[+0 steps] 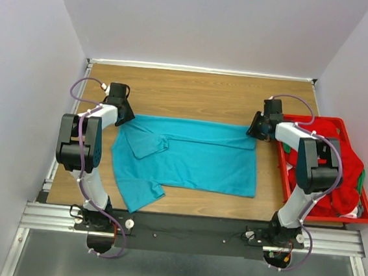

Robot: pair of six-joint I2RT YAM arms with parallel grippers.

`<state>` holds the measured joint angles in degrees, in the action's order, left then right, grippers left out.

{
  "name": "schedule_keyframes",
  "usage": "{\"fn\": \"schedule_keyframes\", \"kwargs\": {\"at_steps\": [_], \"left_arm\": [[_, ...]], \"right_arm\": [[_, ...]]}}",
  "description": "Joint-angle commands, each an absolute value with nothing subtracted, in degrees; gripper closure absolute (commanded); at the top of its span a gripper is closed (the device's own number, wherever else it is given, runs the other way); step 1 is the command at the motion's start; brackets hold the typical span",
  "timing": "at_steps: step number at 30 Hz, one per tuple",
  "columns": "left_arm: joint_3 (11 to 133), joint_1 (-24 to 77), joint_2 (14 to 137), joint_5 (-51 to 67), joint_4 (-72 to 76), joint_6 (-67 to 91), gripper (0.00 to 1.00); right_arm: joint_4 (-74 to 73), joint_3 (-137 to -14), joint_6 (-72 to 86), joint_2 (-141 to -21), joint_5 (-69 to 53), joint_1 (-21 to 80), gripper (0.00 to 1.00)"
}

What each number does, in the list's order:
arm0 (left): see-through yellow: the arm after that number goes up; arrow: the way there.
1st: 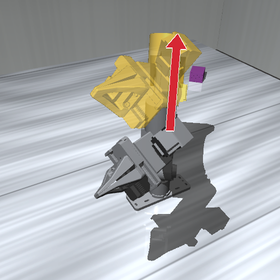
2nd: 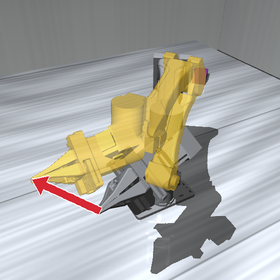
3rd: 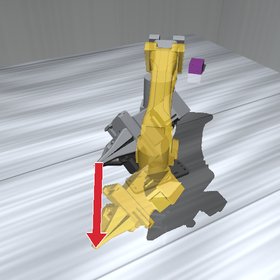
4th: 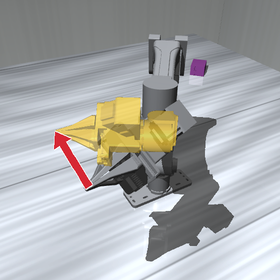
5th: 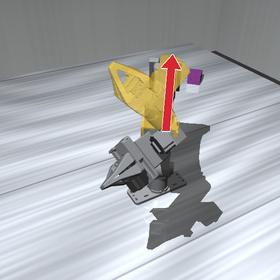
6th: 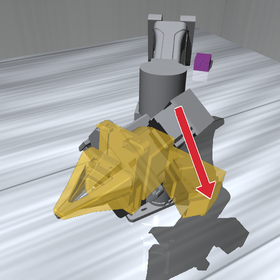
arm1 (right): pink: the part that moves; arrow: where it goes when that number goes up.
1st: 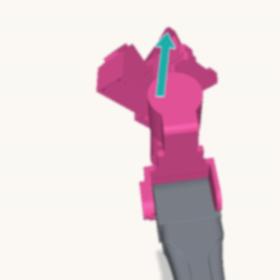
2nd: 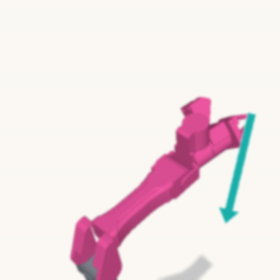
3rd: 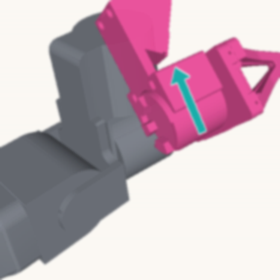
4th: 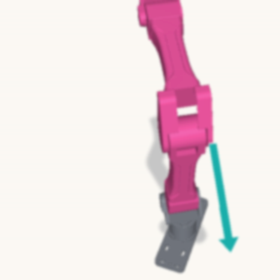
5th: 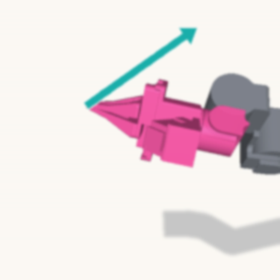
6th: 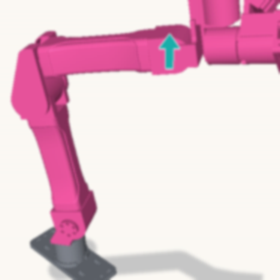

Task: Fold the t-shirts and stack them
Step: Fold the tshirt

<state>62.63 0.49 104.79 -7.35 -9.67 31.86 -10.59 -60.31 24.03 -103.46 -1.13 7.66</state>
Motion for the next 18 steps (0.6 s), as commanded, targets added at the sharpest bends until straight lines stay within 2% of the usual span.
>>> {"fn": "schedule_keyframes", "kwargs": {"at_steps": [1, 9, 18], "left_arm": [[64.3, 0.4, 106.8, -9.3, -13.6, 30.8, 0.5], [71.3, -1.8, 112.8, -4.2, -14.0, 31.3, 0.51], [92.7, -1.8, 126.1, -5.0, -21.3, 31.1, 0.51]], "right_arm": [[-12.1, -62.7, 23.5, -108.6, 2.5, 5.3, 0.63], [-12.2, -74.7, 20.2, -118.5, 3.8, 4.5, 0.62], [-13.4, -93.8, 16.1, -131.2, 4.0, 4.4, 0.59]]}}
